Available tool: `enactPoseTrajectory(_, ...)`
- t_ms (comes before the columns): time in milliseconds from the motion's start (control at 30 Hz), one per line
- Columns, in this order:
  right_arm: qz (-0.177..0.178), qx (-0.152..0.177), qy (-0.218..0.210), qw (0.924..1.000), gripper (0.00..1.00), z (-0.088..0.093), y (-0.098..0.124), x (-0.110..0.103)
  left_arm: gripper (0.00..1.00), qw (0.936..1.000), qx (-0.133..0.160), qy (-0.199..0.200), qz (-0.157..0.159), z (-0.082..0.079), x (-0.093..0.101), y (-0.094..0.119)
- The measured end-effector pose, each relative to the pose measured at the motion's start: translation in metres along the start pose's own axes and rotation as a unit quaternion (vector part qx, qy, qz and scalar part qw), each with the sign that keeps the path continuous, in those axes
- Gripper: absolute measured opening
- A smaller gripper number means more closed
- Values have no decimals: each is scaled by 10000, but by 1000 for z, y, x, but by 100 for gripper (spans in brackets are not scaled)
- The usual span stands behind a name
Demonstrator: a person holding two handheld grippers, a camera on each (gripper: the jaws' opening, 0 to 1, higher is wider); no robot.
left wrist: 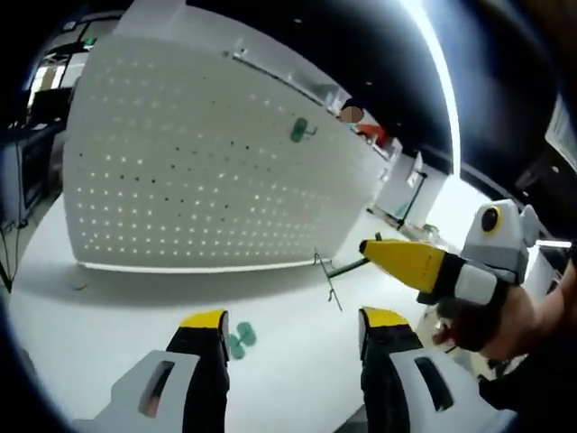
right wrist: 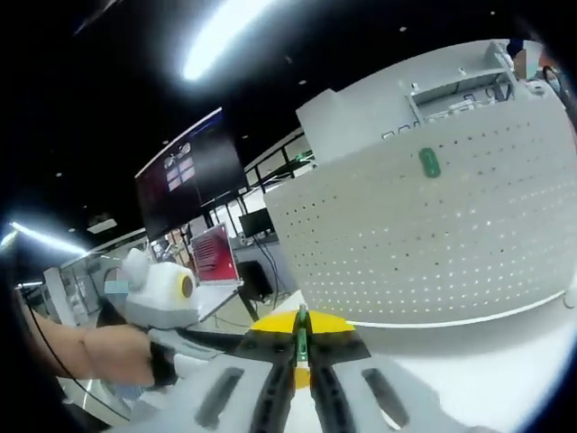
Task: Insert the hook assembly into the mounting plate slot until the hook locks in place.
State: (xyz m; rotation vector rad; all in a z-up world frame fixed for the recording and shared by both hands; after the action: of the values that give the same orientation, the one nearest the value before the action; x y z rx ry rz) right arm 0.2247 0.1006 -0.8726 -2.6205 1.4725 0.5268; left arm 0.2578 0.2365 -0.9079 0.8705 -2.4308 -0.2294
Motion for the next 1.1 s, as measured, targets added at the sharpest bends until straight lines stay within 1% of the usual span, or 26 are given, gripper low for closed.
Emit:
enactPoseTrajectory(100, -39, -17, -1, 10000, 0, 3, -1, -4, 39, 9996, 131, 197, 154, -2, 1, 3)
enactPoseTrajectory(133, -51, -9, 10, 10000, 0, 4, -1, -6, 37, 9993, 154, 265, 197, -3, 1, 3)
enactPoseTrajectory(200, -78, -7, -3, 10000, 0, 4, -2, -9, 29, 9986, 172, 404, 311, -2, 3, 4)
enactPoseTrajectory(300, -91, 13, 41, 9999, 0, 5, -2, -13, 18, 9978, 202, 508, 372, -2, 2, 6)
enactPoseTrajectory(333, -101, 23, 57, 9999, 0, 5, -2, -14, 17, 9969, 211, 625, 434, -2, 3, 6)
enactPoseTrajectory(500, -116, 11, 178, 9998, 0, 6, -2, -16, 5, 9933, 238, 929, 650, -1, 5, 7)
enactPoseTrajectory(533, -122, 22, 181, 9998, 0, 6, -2, -16, 6, 9925, 218, 1000, 665, -1, 6, 7)
enactPoseTrajectory(633, -123, 5, 249, 9996, 0, 6, -1, -17, 5, 9926, 216, 1002, 656, 0, 6, 8)
enactPoseTrajectory(833, -110, -16, 322, 9994, 0, 9, 1, -20, 4, 9908, 133, 1168, 670, 2, 6, 8)
enactPoseTrajectory(900, -112, -67, 343, 9993, 0, 10, 2, -19, 3, 9909, 83, 1175, 645, 3, 6, 8)
enactPoseTrajectory(967, -121, -87, 315, 9994, 0, 9, 2, -18, 3, 9911, 88, 1175, 618, 2, 7, 8)
enactPoseTrajectory(1100, -169, -143, 421, 9989, 0, 7, 1, -18, 2, 9924, 121, 1091, 550, 0, 7, 8)
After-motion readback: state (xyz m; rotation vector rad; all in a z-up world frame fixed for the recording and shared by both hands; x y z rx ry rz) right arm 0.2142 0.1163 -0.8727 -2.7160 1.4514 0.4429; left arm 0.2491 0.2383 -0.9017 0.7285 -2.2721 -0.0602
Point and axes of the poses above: the point that each gripper's makers call its tool centre point, and the gripper's own axes: y roughly backward along the fingers, x roughly to its right, z roughly out of its underside, the point moved 9 cm from there along y, roughly backward along the fingers, and after that the axes turned 1 degree about z, right-handed, at the moved point
